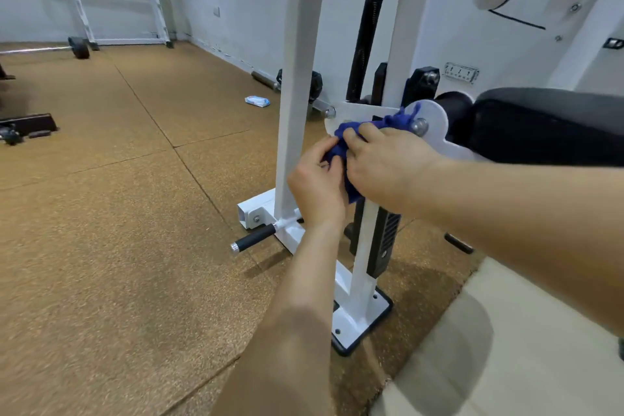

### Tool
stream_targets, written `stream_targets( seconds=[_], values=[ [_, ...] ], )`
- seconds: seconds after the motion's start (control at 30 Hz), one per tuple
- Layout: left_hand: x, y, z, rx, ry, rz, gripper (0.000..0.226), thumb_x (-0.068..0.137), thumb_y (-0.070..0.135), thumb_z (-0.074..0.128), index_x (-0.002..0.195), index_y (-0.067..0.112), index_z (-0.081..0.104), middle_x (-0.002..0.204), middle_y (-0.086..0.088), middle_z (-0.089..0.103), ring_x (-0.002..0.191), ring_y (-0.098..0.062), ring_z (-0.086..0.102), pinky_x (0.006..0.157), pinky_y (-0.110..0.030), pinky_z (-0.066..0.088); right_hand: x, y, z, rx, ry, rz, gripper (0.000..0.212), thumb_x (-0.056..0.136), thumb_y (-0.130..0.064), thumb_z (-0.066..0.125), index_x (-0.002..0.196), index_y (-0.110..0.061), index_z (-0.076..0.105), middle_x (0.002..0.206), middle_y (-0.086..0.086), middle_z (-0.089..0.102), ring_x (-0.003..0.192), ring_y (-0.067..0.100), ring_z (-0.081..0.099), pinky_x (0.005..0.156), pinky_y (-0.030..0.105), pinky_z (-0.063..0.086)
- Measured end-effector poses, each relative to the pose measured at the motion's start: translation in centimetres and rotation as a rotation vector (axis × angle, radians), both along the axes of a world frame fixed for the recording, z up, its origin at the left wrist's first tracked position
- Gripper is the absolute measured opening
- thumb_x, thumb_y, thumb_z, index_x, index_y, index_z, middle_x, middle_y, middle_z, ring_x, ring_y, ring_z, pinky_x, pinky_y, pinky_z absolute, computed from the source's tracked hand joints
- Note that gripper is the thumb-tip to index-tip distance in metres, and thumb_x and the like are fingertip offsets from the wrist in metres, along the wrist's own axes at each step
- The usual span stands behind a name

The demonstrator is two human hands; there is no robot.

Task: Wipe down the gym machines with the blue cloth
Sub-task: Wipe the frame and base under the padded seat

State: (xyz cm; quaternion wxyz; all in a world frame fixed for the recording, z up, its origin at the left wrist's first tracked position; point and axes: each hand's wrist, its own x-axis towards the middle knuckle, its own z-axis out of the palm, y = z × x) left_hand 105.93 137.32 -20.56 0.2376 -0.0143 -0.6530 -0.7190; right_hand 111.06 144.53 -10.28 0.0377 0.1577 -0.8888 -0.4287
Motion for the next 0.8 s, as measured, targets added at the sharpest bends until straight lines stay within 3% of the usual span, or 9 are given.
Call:
stream_targets(
  seconds=[0.07,0.1,0.17,0.3,0.37,0.47,0.57,0.67,0.8],
  values=[
    [-0.7,-0.3,-0.1,0.032,-0.008,-0.003,0.033,0.086,-0.002,0.063,0.109,0.017,0.076,0.101,0.007,0.076,0.092,-0.002,0.07,0.087,-0.022,0.056,1.3,0.4,-3.6,-0.112,0.122,-0.066,0.059,0.106,-0.025,0.027,0.158,-0.002,0.01,0.164,0.025,0.002,0.15,0.04,0.012,0.122,0.047,0.022],
    [-1.0,-0.5,-0.1,0.06,-0.012,-0.02,0.03,0.085,-0.002,0.066,0.105,0.019,0.075,0.099,0.007,0.075,0.091,-0.002,0.07,0.086,-0.022,0.057,1.7,0.6,-5.3,-0.166,0.175,-0.082,0.063,0.105,-0.025,0.02,0.156,0.0,-0.007,0.164,0.024,-0.013,0.153,0.039,-0.002,0.125,0.048,0.01],
    [-1.4,-0.6,-0.3,0.054,-0.011,-0.043,0.027,0.085,0.001,0.069,0.098,0.025,0.071,0.093,0.013,0.073,0.088,0.0,0.069,0.082,-0.019,0.057,1.9,1.0,-7.9,-0.255,0.252,-0.074,0.064,0.099,-0.021,0.007,0.15,0.003,-0.024,0.159,0.025,-0.029,0.152,0.039,-0.018,0.124,0.049,-0.005],
    [-2.0,-0.8,-0.5,-0.029,-0.038,0.009,0.022,0.086,0.011,0.069,0.092,0.032,0.072,0.084,0.022,0.07,0.082,0.009,0.064,0.072,-0.013,0.052,0.5,0.5,-10.6,-0.427,0.33,-0.045,0.063,0.093,-0.016,-0.003,0.148,0.005,-0.024,0.158,0.025,-0.03,0.149,0.037,-0.025,0.122,0.049,-0.011],
    [-2.8,-1.2,-0.5,0.02,-0.071,0.045,0.022,0.086,0.009,0.068,0.09,0.03,0.073,0.085,0.021,0.07,0.084,0.007,0.064,0.077,-0.017,0.054,-1.0,0.2,-11.3,-0.442,0.31,-0.023,0.062,0.095,-0.02,-0.002,0.146,0.005,-0.027,0.156,0.023,-0.033,0.148,0.035,-0.028,0.119,0.048,-0.014],
    [-3.9,-1.9,-0.5,0.167,-0.096,-0.011,0.025,0.09,0.002,0.061,0.102,0.019,0.074,0.096,0.01,0.074,0.093,-0.003,0.069,0.089,-0.028,0.058,-4.0,-0.5,-11.1,-0.458,0.285,0.004,0.07,0.105,-0.03,0.018,0.151,0.003,-0.023,0.159,0.021,-0.031,0.15,0.032,-0.025,0.123,0.045,-0.008],
    [-4.2,-2.2,0.5,0.28,-0.055,-0.188,0.03,0.098,0.0,0.054,0.123,0.01,0.067,0.109,0.0,0.074,0.102,-0.007,0.07,0.092,-0.023,0.056,-5.7,-1.6,-10.5,-0.55,0.301,-0.003,0.078,0.105,-0.035,0.028,0.152,-0.001,-0.025,0.158,0.015,-0.034,0.151,0.028,-0.025,0.122,0.042,-0.008],
    [-4.0,-2.1,0.4,0.221,-0.032,-0.2,0.031,0.099,0.004,0.056,0.127,0.012,0.067,0.11,0.003,0.075,0.103,-0.004,0.07,0.093,-0.02,0.055,-4.9,-1.7,-11.1,-0.546,0.327,-0.006,0.078,0.104,-0.035,0.025,0.15,0.0,-0.027,0.156,0.018,-0.036,0.151,0.031,-0.025,0.118,0.044,-0.016],
    [-2.1,-1.6,-1.5,0.168,-0.103,-0.255,0.027,0.097,0.008,0.061,0.12,0.015,0.073,0.108,0.003,0.076,0.102,-0.008,0.071,0.093,-0.032,0.057,-1.4,0.1,-11.7,-0.505,0.269,-0.048,0.07,0.101,-0.029,0.012,0.149,0.007,-0.024,0.155,0.028,-0.035,0.148,0.04,-0.029,0.123,0.05,-0.012]
  ],
)
